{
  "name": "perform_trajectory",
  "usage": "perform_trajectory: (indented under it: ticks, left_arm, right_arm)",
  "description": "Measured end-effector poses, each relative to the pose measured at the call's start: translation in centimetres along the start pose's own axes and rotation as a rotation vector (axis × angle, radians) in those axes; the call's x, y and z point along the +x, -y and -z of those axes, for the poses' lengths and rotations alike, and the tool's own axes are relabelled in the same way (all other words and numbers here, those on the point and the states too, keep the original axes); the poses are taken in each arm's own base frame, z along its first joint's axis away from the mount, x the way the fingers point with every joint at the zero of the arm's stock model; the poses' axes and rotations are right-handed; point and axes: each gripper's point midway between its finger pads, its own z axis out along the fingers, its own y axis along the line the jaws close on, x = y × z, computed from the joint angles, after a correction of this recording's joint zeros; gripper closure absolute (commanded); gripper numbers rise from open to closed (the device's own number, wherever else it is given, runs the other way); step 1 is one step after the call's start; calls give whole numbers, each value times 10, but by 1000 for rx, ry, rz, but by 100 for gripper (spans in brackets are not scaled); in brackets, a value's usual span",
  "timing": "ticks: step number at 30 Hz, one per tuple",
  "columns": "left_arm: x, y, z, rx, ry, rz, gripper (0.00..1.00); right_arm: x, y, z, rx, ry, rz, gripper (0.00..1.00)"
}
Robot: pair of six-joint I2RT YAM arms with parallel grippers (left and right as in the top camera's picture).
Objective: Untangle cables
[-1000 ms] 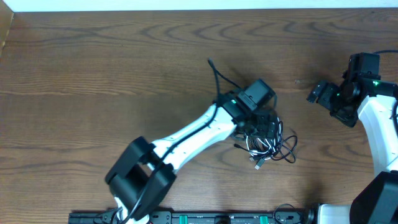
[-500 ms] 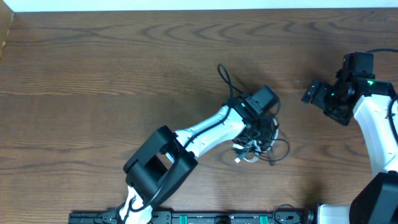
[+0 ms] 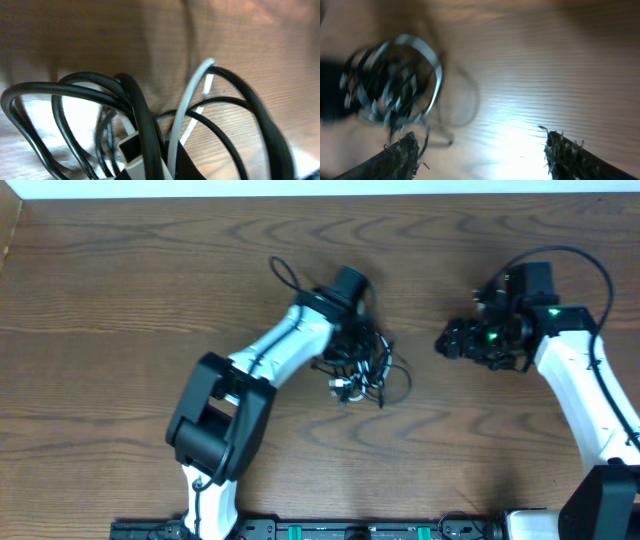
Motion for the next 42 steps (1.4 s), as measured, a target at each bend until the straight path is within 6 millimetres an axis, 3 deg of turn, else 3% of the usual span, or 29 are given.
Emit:
perform_trajectory:
  ticks: [3,8,15,21,25,27,28,31,37,42]
  left_arm:
    - [-10,-4,13,90,-30,31,92]
    - [-19,-3,32,244,-82,53,92]
    - [-19,-4,44,318,-119,83,92]
    - [-15,-2,45,334,-143,95,92]
    - [-14,0,46,342,-151,102,92]
    - [-12,2,47,356,-161,102,92]
    - [-12,3,47,362,-165,102,92]
    - [-11,4,48,371,-171,102,92]
    - [-11,5,48,373,-172,102,92]
    - [-11,5,48,372,-172,102,92]
  right_arm:
    - [8,-25,-4,-73,-26,104,31]
    - [15,-49,-9,-129,-42,202,36]
    - [26,-61,-21,-123,-85,258,33]
    - [38,-68,-46,-124,-156,286,36]
    - [44,-79,-64,-135,-181,336,55]
    - [44,-83,-73,-138,-181,360,92]
    - [43,-85,-78,-139,-177,370,99]
    - [41,-81,-84,-113,-175,371,99]
    - [28,-65,-75,-76,-139,322,99]
    - [1,-59,-30,-80,12,291,99]
